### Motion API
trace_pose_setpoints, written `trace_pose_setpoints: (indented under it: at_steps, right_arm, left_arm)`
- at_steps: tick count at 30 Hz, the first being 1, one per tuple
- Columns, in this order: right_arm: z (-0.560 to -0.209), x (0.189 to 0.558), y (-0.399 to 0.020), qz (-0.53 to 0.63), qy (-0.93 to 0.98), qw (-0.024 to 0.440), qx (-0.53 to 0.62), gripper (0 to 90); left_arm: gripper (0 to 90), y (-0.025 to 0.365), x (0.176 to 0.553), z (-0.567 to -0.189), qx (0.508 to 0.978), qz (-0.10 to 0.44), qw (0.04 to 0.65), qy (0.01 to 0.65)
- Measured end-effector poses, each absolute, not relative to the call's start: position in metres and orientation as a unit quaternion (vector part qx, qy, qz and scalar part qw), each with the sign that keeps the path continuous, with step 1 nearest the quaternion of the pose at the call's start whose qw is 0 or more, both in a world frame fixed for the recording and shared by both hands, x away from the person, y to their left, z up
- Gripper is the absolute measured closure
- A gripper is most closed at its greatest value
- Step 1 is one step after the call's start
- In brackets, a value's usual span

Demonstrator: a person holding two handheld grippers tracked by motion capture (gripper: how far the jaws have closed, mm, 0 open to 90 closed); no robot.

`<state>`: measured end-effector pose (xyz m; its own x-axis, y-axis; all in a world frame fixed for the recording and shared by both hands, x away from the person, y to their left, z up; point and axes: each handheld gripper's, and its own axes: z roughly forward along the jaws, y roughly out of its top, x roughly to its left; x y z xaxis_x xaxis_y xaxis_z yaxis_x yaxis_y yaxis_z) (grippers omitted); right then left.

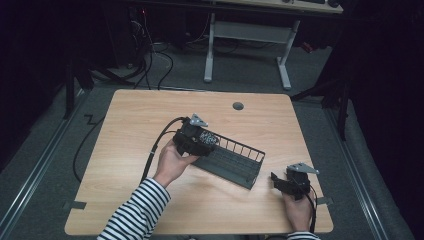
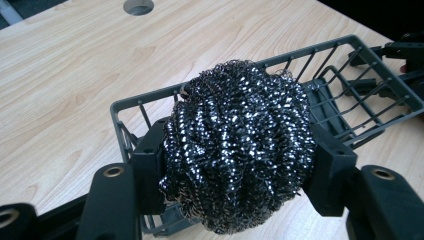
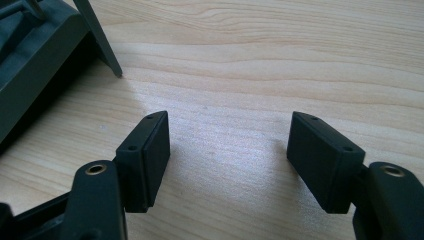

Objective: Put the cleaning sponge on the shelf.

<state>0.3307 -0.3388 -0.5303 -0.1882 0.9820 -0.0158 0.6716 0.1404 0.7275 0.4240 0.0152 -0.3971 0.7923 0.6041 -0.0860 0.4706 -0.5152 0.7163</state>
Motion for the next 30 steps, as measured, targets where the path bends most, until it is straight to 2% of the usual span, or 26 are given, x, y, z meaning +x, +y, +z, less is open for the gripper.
trace_pose_setpoints:
  at_steps: [20, 30]
  right_arm:
    - [-0.530, 0.331, -0.339, 0.301, 0.710, 0.258, 0.583, 33.8]
    - [-0.530, 0.331, -0.339, 0.300, 0.710, 0.257, 0.583, 33.8]
  left_arm:
    - [38.5, -0.004, 0.438, -0.423, 0.877, 0.082, 0.349, 0.318]
    - [33.0, -0.007, 0.441, -0.429, 0.878, 0.086, 0.339, 0.326]
